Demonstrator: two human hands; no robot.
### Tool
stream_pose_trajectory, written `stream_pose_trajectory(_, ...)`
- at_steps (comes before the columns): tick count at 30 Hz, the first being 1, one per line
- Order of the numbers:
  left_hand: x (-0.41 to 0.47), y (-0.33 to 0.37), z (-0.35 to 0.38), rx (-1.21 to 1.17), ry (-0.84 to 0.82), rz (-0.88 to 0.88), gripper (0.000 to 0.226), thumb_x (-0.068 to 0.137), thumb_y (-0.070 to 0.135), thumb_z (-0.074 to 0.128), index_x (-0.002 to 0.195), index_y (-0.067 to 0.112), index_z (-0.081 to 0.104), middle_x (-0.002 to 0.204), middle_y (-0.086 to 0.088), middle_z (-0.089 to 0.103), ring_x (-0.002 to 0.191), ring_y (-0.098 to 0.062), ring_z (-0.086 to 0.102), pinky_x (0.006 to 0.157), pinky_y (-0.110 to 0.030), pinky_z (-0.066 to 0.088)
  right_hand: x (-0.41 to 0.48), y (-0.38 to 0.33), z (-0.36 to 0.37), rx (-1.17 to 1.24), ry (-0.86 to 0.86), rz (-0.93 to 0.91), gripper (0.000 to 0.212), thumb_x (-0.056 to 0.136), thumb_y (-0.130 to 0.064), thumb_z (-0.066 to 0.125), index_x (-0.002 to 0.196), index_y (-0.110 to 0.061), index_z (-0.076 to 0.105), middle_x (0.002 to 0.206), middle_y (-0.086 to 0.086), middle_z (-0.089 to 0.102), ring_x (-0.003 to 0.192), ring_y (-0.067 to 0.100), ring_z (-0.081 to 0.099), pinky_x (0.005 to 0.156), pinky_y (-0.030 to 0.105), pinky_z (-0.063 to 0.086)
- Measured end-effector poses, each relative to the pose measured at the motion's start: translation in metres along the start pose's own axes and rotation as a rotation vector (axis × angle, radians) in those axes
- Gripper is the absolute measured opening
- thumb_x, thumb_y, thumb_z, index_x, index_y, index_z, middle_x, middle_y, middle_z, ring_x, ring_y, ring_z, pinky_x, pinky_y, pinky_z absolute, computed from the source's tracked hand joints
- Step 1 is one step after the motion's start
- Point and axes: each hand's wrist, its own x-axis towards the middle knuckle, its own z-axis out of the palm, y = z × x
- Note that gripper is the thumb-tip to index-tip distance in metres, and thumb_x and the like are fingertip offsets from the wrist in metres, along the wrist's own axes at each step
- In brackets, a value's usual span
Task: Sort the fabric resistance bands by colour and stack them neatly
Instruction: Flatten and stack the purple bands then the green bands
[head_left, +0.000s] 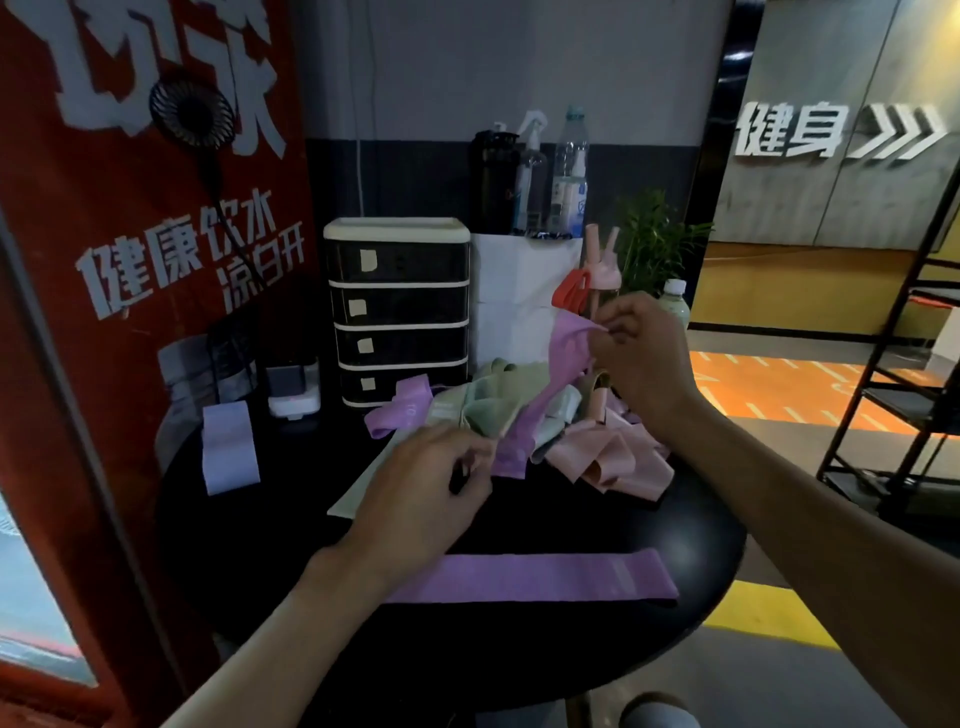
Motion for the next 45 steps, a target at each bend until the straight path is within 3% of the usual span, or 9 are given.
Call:
stream_pose_trajectory(4,0.066,0.025,-0.025,-0.154,0.05,-0.023,0.024,0.09,0.029,0.067,0.113,0.023,0.064,0.095,0.009,0.061,0.086,-0.008,0.059,0.077,-0.029,0.05,0.007,-0.021,-0.002,0.043,-0.012,-0.091,0.022,0.083,0.007,0.062,0.087,-0.015,0.058,0.082,0.005,0.065,0.061,-0.003,0.057,0.058,0.01,0.048)
stream_pose_trajectory(9,0.124,0.052,-0.043,-0.336,0.07,-0.059,0.046,0.091,0.03,0.07,0.131,0.012,0.058,0.109,0.002,0.062,0.091,-0.016,0.064,0.081,-0.03,0.055,0.012,-0.04,0.002,0.116,-0.008,-0.148,0.021,0.085,0.005,0.064,0.099,-0.009,0.058,0.09,0.014,0.069,0.072,0.01,0.065,0.061,0.014,0.052)
stream_pose_trajectory(13,0.139,0.057,-0.048,-0.368,0.102,0.01,0.016,0.089,0.022,0.073,0.102,0.013,0.072,0.087,0.006,0.069,0.077,-0.009,0.064,0.073,-0.027,0.054,0.01,-0.051,0.001,0.142,-0.006,-0.163,0.025,0.086,0.001,0.066,0.103,-0.012,0.053,0.076,-0.004,0.069,0.063,0.003,0.064,0.058,0.016,0.054)
stream_pose_trajectory(15,0.143,0.057,-0.049,-0.401,0.127,0.024,0.002,0.089,0.015,0.073,0.088,0.013,0.072,0.08,0.001,0.07,0.073,-0.009,0.064,0.067,-0.024,0.053,0.009,-0.051,0.0,0.162,-0.014,-0.143,0.03,0.086,0.0,0.067,0.107,-0.012,0.049,0.08,0.001,0.072,0.064,0.004,0.066,0.06,0.018,0.056)
stream_pose_trajectory(18,0.146,0.061,-0.051,-0.452,0.187,0.027,0.008,0.089,0.007,0.071,0.085,0.013,0.069,0.075,0.004,0.066,0.066,0.0,0.059,0.063,-0.016,0.048,0.005,-0.05,0.001,0.199,-0.114,-0.053,0.038,0.085,-0.005,0.071,0.115,-0.011,0.049,0.089,0.016,0.072,0.077,0.021,0.07,0.07,0.034,0.058)
stream_pose_trajectory(21,0.149,0.066,-0.055,-0.493,0.246,0.001,0.01,0.088,0.005,0.071,0.086,0.013,0.066,0.076,0.004,0.064,0.065,0.004,0.057,0.064,-0.013,0.047,0.001,-0.043,0.006,0.127,-0.222,-0.007,0.014,0.085,-0.005,0.07,0.093,-0.013,0.062,0.074,0.004,0.071,0.068,0.012,0.068,0.067,0.032,0.059)
stream_pose_trajectory(28,0.144,0.061,-0.061,-0.578,0.159,-0.113,0.014,0.087,0.006,0.073,0.099,0.011,0.068,0.09,-0.006,0.072,0.08,-0.014,0.066,0.074,-0.033,0.058,-0.005,-0.034,0.015,0.298,-0.276,0.105,0.009,0.093,-0.001,0.059,0.1,0.002,0.065,0.07,0.002,0.064,0.048,-0.003,0.055,0.045,0.011,0.041)
stream_pose_trajectory(34,0.141,0.06,-0.068,-0.629,0.182,-0.159,0.017,0.086,0.004,0.073,0.098,0.015,0.066,0.099,-0.018,0.073,0.091,-0.03,0.071,0.083,-0.046,0.058,-0.012,-0.027,0.022,0.431,-0.388,0.186,0.027,0.09,-0.012,0.067,0.115,-0.011,0.057,0.099,0.009,0.075,0.092,0.022,0.072,0.082,0.038,0.058)
stream_pose_trajectory(45,0.142,0.052,-0.079,-0.71,0.2,-0.177,0.02,0.085,0.001,0.074,0.096,0.013,0.063,0.091,-0.011,0.073,0.085,-0.022,0.07,0.082,-0.046,0.06,-0.033,-0.008,0.035,0.423,-0.492,0.222,0.021,0.094,-0.007,0.06,0.112,0.003,0.062,0.106,0.017,0.072,0.095,0.03,0.069,0.087,0.041,0.057)
